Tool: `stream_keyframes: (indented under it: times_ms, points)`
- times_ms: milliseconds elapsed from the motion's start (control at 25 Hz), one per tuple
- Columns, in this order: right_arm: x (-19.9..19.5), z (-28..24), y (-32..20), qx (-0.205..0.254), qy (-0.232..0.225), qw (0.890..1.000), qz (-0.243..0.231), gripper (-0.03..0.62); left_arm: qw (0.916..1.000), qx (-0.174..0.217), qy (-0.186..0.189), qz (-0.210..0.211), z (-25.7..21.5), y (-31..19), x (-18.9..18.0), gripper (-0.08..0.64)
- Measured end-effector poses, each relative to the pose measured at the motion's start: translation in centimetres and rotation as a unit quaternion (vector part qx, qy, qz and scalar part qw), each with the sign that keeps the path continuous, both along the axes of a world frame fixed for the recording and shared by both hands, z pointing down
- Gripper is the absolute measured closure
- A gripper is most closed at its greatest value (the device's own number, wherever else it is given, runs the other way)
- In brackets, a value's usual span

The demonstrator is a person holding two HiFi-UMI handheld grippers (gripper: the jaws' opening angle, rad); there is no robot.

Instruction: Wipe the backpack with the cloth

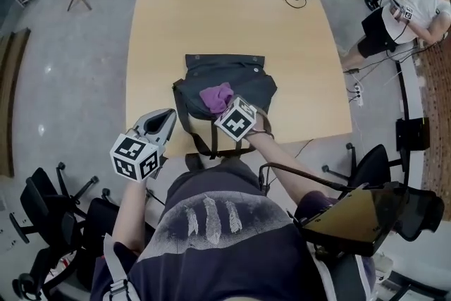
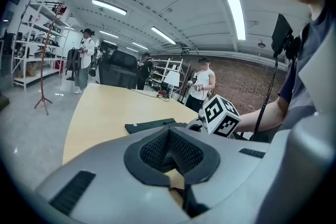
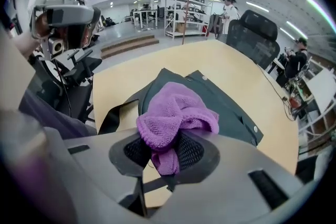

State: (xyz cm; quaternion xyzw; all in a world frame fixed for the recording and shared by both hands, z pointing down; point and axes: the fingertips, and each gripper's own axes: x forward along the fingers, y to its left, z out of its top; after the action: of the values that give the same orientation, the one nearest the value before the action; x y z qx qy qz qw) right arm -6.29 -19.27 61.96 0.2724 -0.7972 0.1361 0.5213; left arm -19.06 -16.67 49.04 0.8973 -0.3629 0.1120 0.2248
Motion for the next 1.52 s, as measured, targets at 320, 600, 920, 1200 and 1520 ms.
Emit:
stream_keyframes:
  times_ms: [320,600,920,1200,1520]
  points:
    - [-7.5,-1.2,2.9,-0.059,-0.101,0.992,-0.038,0.494,1.0,0.001,0.004,0.0,0.2,0.8,-2.0,0.554]
    - [-10.2,-6.6,5.8,-0.145,-0.296,0.943,0.04,0.492,0.9996,0.002,0.017,0.023,0.2,0.3,-2.0,0.554]
    - [-2.7,-13.8,5.8,-0.148,-0.471,0.852,0.175,0.492,0.9989,0.029,0.012,0.037,-2.0,1.1,1.9,0.554]
    - [2.0,-17.2,9.7,-0.127,-0.522,0.83,0.149,0.492,0.9981,0.039,0.001,0.047,-2.7,4.2,7.0,0.554]
    - [9.4,-18.0,17.6,-0.144,-0.561,0.801,0.149,0.493,0.9973,0.045,-0.014,0.056,-3.9,12.8,14.7,0.554]
